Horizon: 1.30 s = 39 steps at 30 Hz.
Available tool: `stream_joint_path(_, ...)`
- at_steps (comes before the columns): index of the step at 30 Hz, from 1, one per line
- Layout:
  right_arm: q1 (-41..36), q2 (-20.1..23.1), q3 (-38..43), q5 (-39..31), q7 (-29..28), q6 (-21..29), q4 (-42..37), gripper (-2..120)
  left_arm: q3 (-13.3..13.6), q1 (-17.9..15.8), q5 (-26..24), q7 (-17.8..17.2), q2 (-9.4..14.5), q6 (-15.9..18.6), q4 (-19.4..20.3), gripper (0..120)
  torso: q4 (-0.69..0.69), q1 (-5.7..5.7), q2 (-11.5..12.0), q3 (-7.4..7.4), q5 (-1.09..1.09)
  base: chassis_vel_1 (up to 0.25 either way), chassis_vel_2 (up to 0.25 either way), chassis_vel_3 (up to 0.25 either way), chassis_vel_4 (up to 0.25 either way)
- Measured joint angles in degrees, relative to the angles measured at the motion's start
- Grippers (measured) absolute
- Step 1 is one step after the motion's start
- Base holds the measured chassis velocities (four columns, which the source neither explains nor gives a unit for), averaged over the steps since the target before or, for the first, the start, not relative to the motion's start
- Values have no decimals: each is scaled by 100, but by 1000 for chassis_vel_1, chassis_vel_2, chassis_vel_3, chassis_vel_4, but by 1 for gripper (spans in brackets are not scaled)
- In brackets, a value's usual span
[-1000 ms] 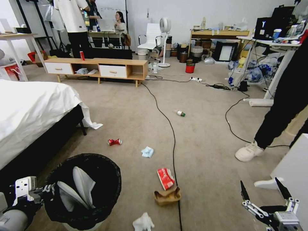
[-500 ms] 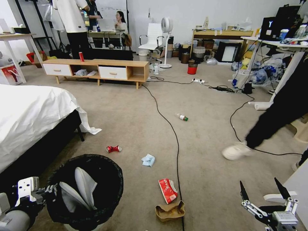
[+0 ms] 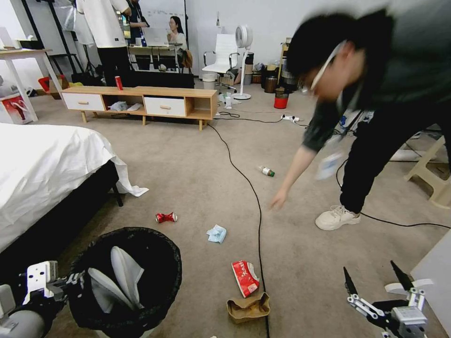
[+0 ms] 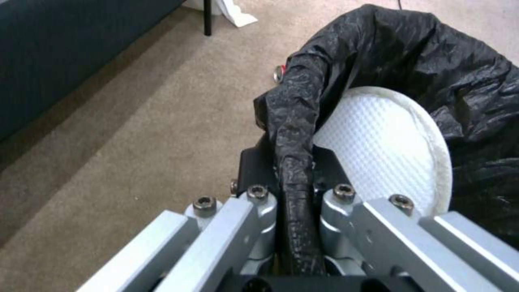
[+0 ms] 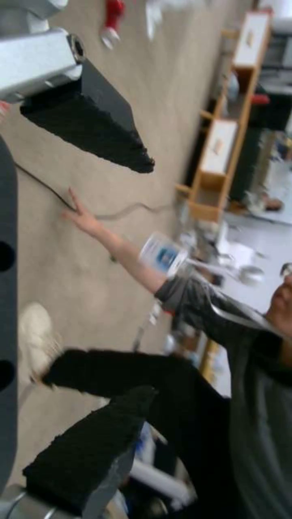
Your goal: Pick up the trash bin and place the garbage on the floor into it.
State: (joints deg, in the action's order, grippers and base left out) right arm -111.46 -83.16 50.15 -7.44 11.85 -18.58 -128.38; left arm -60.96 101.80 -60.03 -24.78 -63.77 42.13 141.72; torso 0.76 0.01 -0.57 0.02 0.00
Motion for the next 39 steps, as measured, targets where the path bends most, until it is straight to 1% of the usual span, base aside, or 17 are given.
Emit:
stream_joint_path(1, -73, 191, -72, -79, -11, 175, -25, 100, 7, -1, 14, 3, 5, 0, 1, 4, 1, 0, 0, 0, 0, 0, 0, 0, 0)
stream_joint_path(2, -73, 191, -72, -79, -11, 175, -25, 100, 7, -1, 14, 3, 5, 0, 1, 4, 1, 0, 0, 0, 0, 0, 0, 0, 0)
stream_joint_path(4, -156, 423, -137, -173, 3, 339, -26, 100, 37, -4, 46, 7, 7, 0, 1, 4, 0, 0, 0, 0, 0, 0, 0, 0, 0)
stream_joint_path(5, -236, 654, -200, -252, 43, 448, 41, 100, 59, -4, 69, 8, 1, 0, 2, 4, 0, 0, 0, 0, 0, 0, 0, 0, 0)
stream_joint_path(6, -236, 654, -200, -252, 43, 448, 41, 100, 59, -4, 69, 8, 1, 0, 2, 4, 0, 0, 0, 0, 0, 0, 0, 0, 0)
stream_joint_path(8, -380, 988, -288, -334, 213, 503, 210, 100, 72, -7, 100, 8, -19, 0, 20, 4, 0, 0, 0, 0, 1, 0, 0, 0, 0)
stream_joint_path(18, -589, 1437, -620, -463, 678, 396, 479, 100, 125, 0, 196, 9, -60, 0, 69, 4, 1, 0, 0, 0, 1, 0, 0, 0, 0)
stream_joint_path(21, -616, 1756, -768, -572, 1002, 335, 604, 100, 162, 18, 233, 9, -79, 0, 112, 4, 0, 0, 0, 0, 1, 0, 0, 0, 0)
stream_joint_path(22, -616, 1756, -768, -572, 1002, 335, 604, 100, 162, 18, 233, 9, -79, 0, 112, 4, 0, 0, 0, 0, 1, 0, 0, 0, 0)
stream_joint_path(23, -620, 1946, -828, -617, 1160, 317, 693, 100, 170, 35, 258, 8, -98, 0, 134, 4, 0, 0, 0, 0, 0, 0, 0, 0, 0)
stream_joint_path(26, -586, 2178, -956, -597, 1190, 289, 859, 100, 176, 69, 305, 8, -139, 0, 150, 4, 0, 0, 0, 1, 0, 0, 0, 0, 0)
stream_joint_path(28, -564, 2218, -1008, -558, 1145, 236, 921, 100, 177, 77, 320, 8, -154, 0, 150, 4, 0, 0, 0, 0, 0, 0, 0, 0, 0)
stream_joint_path(30, -440, 2324, -1206, -528, 1169, -136, 1213, 100, 182, 110, 372, 7, -206, 0, 151, 4, 1, 0, 0, 1, 1, 0, 0, 0, 0)
stream_joint_path(32, -351, 2398, -1335, -542, 1196, -228, 1399, 100, 192, 137, 415, 5, -247, 0, 152, 4, 0, 0, 0, 0, 1, 0, 0, 0, 0)
stream_joint_path(35, -255, 2538, -1518, -651, 1209, -218, 1597, 100, 209, 178, 467, 4, -299, 0, 153, 4, 0, 0, 0, 0, 1, 0, 0, 0, 0)
stream_joint_path(36, -210, 2632, -1636, -748, 1214, -38, 1657, 100, 219, 210, 511, 3, -344, 0, 153, 4, 0, 0, 0, 0, 1, 0, 0, 0, 0)
stream_joint_path(39, -145, 2742, -1753, -794, 1219, 178, 1696, 100, 225, 246, 560, 1, -386, -1, 153, 4, 1, 0, 0, 1, 0, 0, 0, 0, 0)
